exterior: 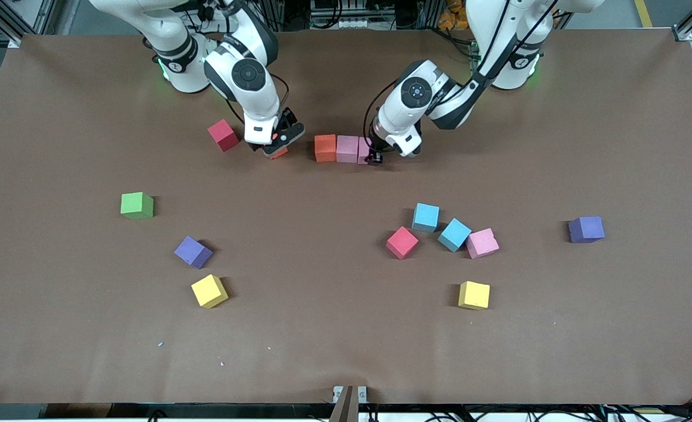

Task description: Arrange 11 blocks into digit 3

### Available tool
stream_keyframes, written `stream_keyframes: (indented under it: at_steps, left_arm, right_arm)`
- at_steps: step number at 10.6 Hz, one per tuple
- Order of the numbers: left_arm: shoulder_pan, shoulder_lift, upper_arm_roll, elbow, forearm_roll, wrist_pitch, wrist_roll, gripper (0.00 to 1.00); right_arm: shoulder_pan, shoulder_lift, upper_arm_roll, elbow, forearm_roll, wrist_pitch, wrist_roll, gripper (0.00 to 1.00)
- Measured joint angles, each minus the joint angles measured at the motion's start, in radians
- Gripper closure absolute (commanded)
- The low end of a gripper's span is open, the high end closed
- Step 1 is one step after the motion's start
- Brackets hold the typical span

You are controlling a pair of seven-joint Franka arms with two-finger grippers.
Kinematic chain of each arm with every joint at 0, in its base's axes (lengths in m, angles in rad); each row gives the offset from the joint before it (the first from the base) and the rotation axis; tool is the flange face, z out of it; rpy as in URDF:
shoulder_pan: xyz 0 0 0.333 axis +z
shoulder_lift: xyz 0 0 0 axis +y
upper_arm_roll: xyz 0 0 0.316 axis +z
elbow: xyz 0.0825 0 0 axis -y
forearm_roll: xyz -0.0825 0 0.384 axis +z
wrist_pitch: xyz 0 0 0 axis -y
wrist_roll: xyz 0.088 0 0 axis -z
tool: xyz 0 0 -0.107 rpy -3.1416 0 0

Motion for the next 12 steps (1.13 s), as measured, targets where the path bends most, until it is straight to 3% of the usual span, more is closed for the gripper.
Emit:
stream_keyframes:
  at_steps: [1, 9, 10, 12]
  left_arm:
    - [0.000, 0.001, 0.000, 0.002, 0.000, 0.000, 0.000, 0.00]
    - [-0.001, -0.008, 0.000, 0.005, 0.054, -0.008, 0.000, 0.00]
    - [-0.001, -0.018, 0.000, 0.007, 0.058, -0.025, 0.000, 0.00]
    - [-0.001, -0.053, -0.001, 0.011, 0.063, -0.076, 0.000, 0.00]
  right_arm:
    - [0.000, 0.000, 0.001, -0.003, 0.000, 0.000, 0.000, 0.00]
    - [-0.001, 0.022, 0.000, -0.060, 0.001, 0.082, 0.000, 0.00]
    - [-0.001, 0.030, 0.000, -0.060, 0.001, 0.090, 0.000, 0.05]
    - [-0.002, 0.043, -0.001, -0.060, 0.001, 0.100, 0.000, 0.31]
